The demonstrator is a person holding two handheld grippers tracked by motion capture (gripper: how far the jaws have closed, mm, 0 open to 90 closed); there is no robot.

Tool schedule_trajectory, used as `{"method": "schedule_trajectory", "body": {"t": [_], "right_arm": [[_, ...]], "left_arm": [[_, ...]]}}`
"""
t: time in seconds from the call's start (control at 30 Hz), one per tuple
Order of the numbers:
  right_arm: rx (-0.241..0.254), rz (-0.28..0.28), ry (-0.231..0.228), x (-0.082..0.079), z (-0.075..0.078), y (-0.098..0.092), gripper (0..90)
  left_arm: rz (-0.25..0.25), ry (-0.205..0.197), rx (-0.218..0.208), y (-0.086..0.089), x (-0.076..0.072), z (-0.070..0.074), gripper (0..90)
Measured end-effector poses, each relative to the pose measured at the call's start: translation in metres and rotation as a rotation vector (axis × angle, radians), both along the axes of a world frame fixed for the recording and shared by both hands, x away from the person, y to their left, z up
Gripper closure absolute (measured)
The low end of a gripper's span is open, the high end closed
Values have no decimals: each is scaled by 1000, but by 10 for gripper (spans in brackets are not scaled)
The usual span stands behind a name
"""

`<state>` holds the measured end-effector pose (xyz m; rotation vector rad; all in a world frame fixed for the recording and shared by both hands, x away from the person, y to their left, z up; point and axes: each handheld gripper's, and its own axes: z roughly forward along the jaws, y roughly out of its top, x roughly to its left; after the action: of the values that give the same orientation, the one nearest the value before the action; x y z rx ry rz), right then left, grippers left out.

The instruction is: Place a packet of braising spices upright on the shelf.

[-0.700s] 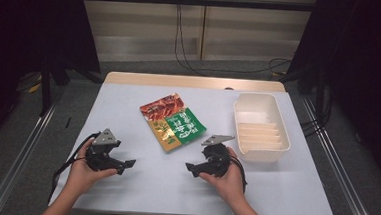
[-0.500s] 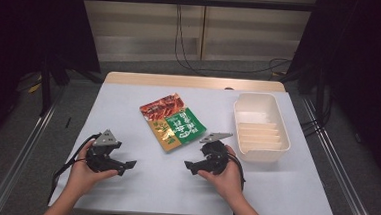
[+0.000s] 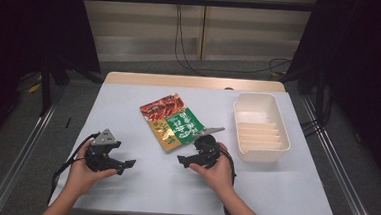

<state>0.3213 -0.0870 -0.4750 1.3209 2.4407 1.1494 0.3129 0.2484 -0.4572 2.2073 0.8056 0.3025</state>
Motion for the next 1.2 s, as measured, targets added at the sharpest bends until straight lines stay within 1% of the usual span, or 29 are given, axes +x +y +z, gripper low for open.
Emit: {"method": "schedule_trajectory", "body": {"t": [0.03, 0.07, 0.1, 0.13, 0.17, 0.2, 0.23, 0.33, 0.37, 0.4, 0.47, 0.6, 0.7, 0.73, 0.87, 0.93, 0.97, 1.0, 1.03, 1.07, 1.13, 1.2], "right_arm": [[15, -8, 10, 1, 0, 1, 156], [17, -13, 15, 2, -1, 2, 156], [21, -28, 27, 4, -1, 3, 157], [34, -28, 39, 5, -2, 3, 161], [61, -38, 51, 9, -2, 3, 173], [68, -43, 52, 10, -2, 3, 177], [78, -53, 60, 12, -1, 3, 178], [86, -66, 53, 15, 1, 4, 180], [88, -72, 60, 17, 1, 4, 183], [96, -72, 63, 20, 2, 5, 185], [94, -78, 64, 23, 2, 7, 190], [83, -86, 73, 27, 1, 8, 190], [87, -89, 74, 30, 0, 7, 192], [95, -93, 80, 31, 0, 7, 192], [99, -99, 88, 35, 0, 7, 192], [96, -100, 89, 36, 1, 9, 193], [96, -95, 84, 37, 1, 10, 193], [96, -93, 82, 38, 1, 10, 194], [107, -96, 79, 39, 2, 11, 200], [103, -93, 76, 40, 2, 12, 201], [110, -95, 79, 42, 2, 13, 204], [107, -92, 83, 43, 1, 13, 207]], "left_arm": [[2, 4, -5, 0, 0, 0, 101], [8, 6, -12, 0, -1, 0, 102], [6, -2, -4, 1, -1, 1, 103], [7, -3, -2, 1, 0, 1, 104], [10, 3, -9, 0, -1, 0, 107], [10, -2, -3, -1, -1, 0, 107], [11, -6, -6, -1, -1, -1, 107], [7, -11, -6, -1, 0, -2, 108], [7, -11, 0, -1, -1, -1, 109], [10, -16, -4, -1, -1, -2, 109], [3, -16, -3, -2, 0, -2, 110], [6, -14, 3, -2, -1, -2, 110], [9, -15, 8, -2, -1, -2, 111], [11, -12, 18, -2, -1, -1, 112], [7, -23, 28, -2, -1, -1, 114], [10, -34, 15, -2, -1, -1, 114], [11, -31, 23, -2, -1, 0, 114], [6, -34, 23, -2, -1, 0, 114], [9, -35, 14, -2, -1, -1, 115], [10, -35, 16, -2, -1, -1, 115], [11, -35, 18, -2, -1, -1, 116], [16, -37, 14, -2, -1, -1, 116]]}}
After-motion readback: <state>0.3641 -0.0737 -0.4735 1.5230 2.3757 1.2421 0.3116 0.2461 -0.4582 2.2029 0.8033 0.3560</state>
